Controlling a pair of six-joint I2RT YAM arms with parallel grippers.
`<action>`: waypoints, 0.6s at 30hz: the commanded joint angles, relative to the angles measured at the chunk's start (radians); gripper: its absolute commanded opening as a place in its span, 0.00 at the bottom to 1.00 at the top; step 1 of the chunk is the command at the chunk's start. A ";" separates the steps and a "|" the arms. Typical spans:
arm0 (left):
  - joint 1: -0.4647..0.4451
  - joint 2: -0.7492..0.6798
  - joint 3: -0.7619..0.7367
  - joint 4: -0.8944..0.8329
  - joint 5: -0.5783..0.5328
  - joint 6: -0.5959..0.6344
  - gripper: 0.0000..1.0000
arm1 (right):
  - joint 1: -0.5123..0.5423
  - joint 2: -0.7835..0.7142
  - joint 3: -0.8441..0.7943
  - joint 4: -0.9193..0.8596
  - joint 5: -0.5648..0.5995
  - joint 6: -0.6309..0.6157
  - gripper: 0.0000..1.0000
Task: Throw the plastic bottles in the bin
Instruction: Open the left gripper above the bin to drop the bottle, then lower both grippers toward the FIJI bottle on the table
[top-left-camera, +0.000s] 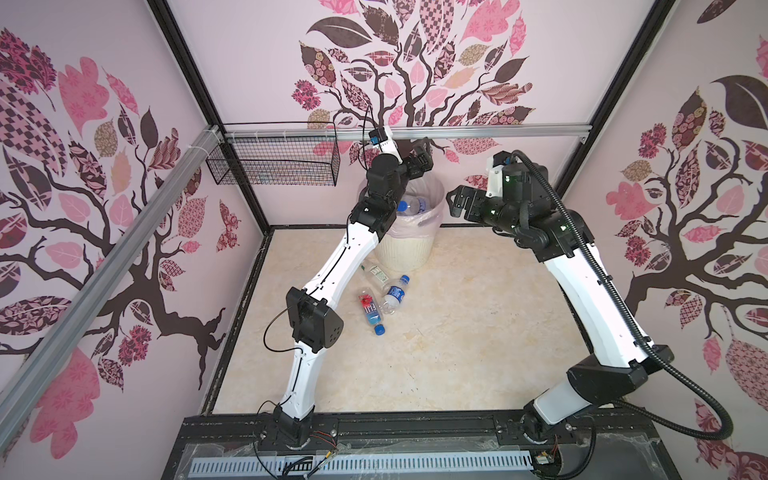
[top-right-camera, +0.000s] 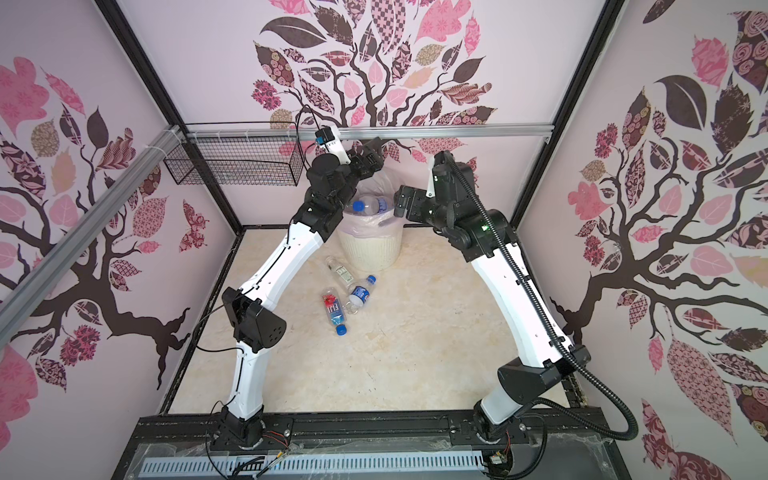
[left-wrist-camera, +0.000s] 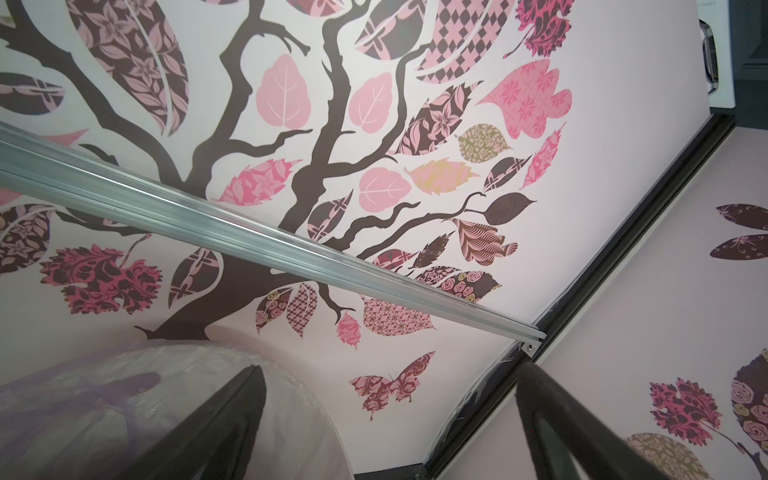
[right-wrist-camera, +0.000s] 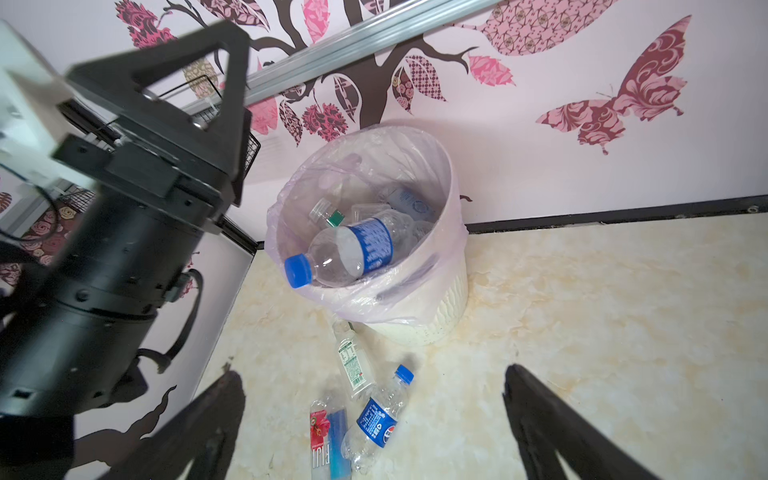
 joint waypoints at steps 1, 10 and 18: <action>0.001 -0.060 -0.027 -0.020 -0.012 0.028 0.97 | -0.003 -0.011 -0.001 0.000 -0.009 0.013 1.00; 0.007 -0.154 -0.122 -0.055 -0.048 0.064 0.97 | -0.004 -0.014 -0.018 -0.001 -0.033 0.046 1.00; 0.042 -0.289 -0.275 -0.082 -0.047 0.050 0.97 | -0.004 -0.011 -0.092 -0.019 -0.051 0.069 1.00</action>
